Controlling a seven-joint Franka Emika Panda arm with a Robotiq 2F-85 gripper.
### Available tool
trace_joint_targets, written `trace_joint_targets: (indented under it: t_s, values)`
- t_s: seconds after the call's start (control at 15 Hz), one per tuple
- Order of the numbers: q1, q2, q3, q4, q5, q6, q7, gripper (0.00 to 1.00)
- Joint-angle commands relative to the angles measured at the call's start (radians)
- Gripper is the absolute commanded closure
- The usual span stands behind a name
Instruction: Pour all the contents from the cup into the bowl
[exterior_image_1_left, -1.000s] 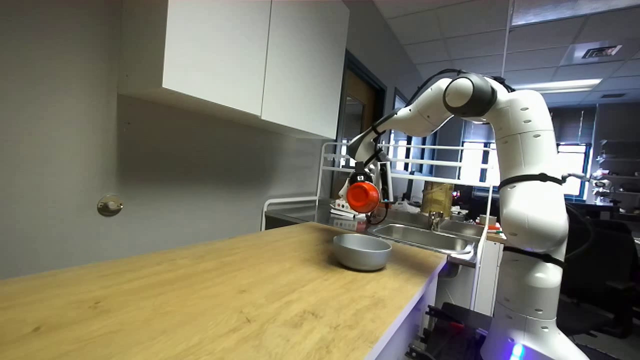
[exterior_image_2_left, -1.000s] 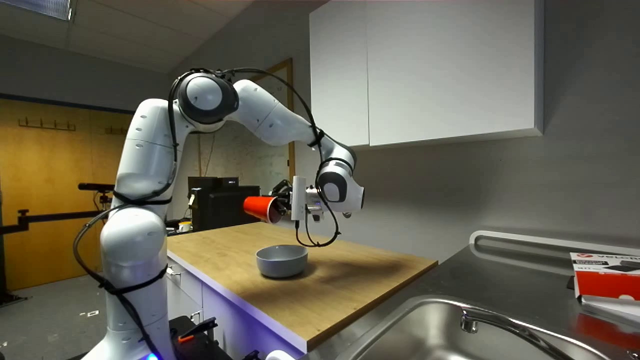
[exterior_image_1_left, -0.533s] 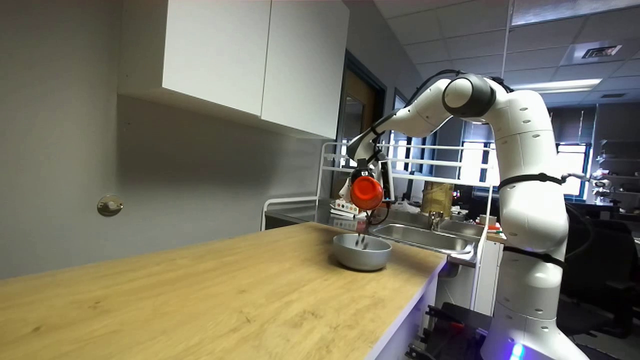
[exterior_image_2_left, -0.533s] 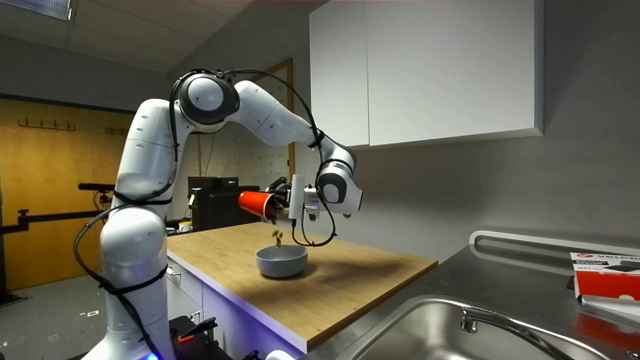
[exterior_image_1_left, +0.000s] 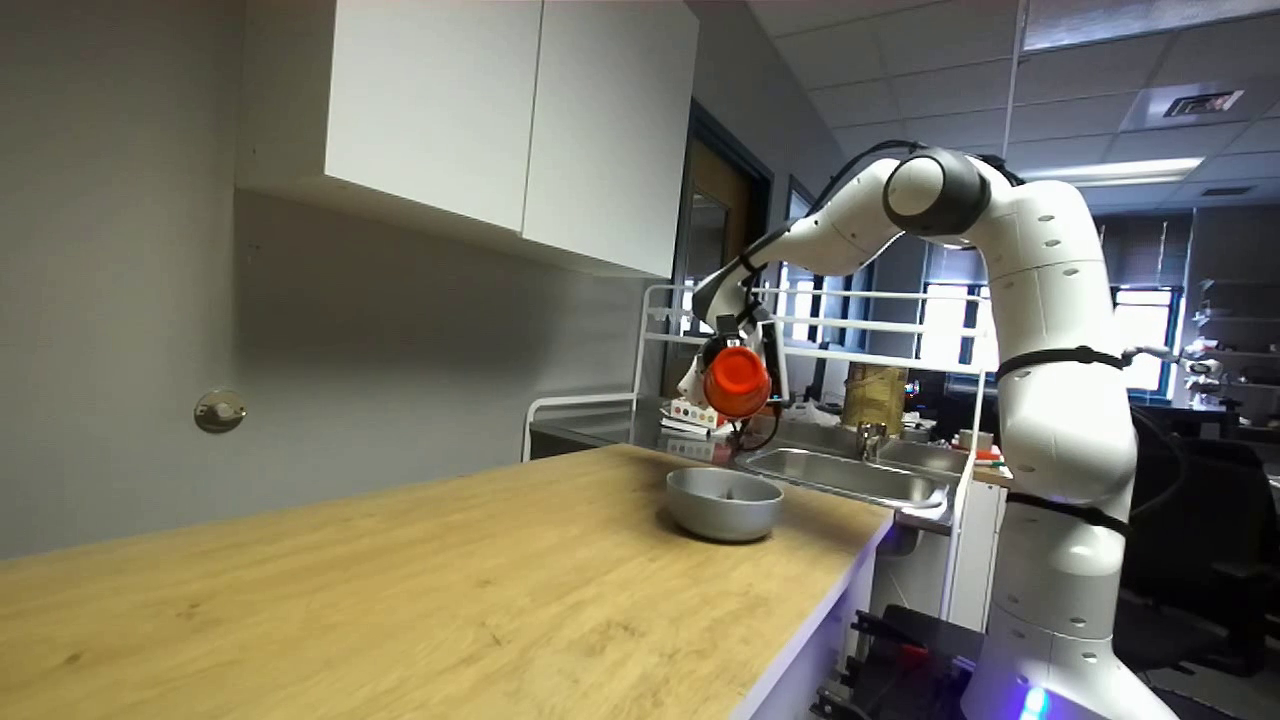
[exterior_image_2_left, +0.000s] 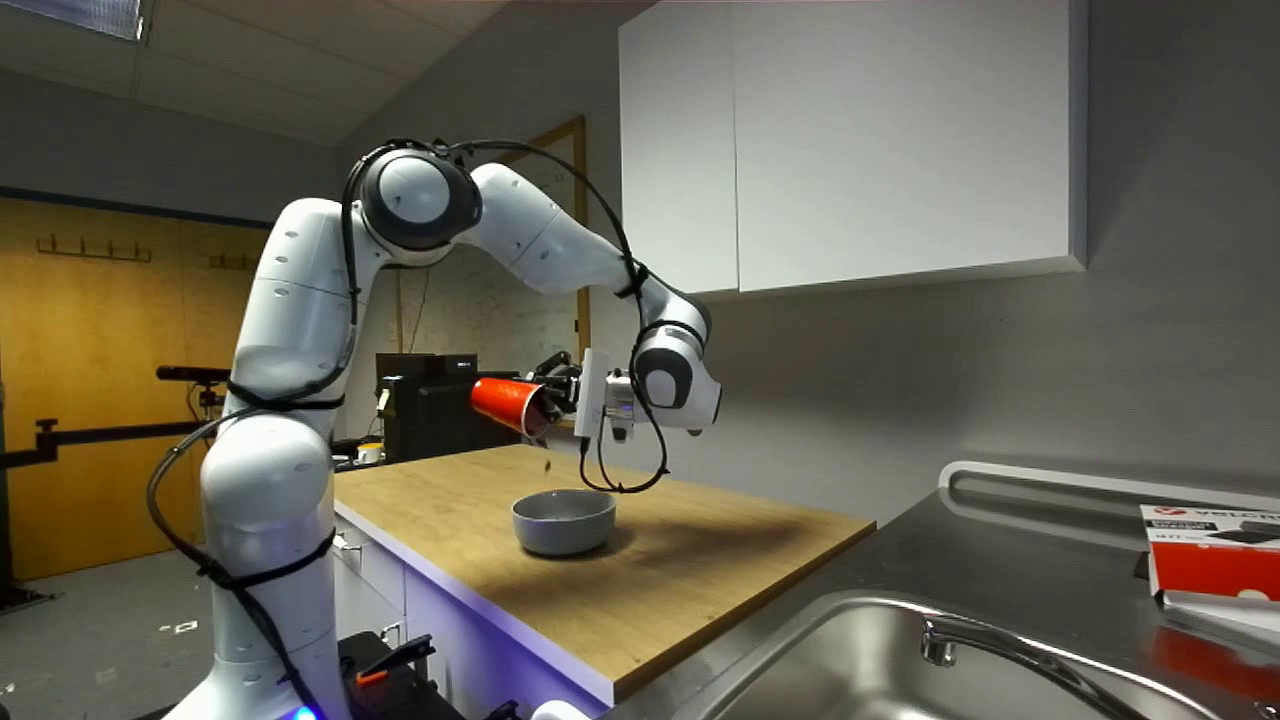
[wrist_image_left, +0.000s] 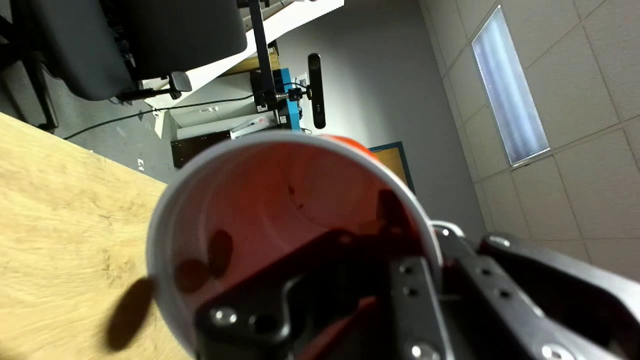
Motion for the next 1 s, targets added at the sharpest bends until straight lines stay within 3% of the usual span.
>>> trace_joint_targets:
  t_s: [0.0,0.93]
  values:
    - [-0.006,0.01,0.007,0.024,0.007,-0.02,0.033,0.99]
    - [-0.008,0.018,0.005,0.042,-0.014,-0.045,0.033,0.99]
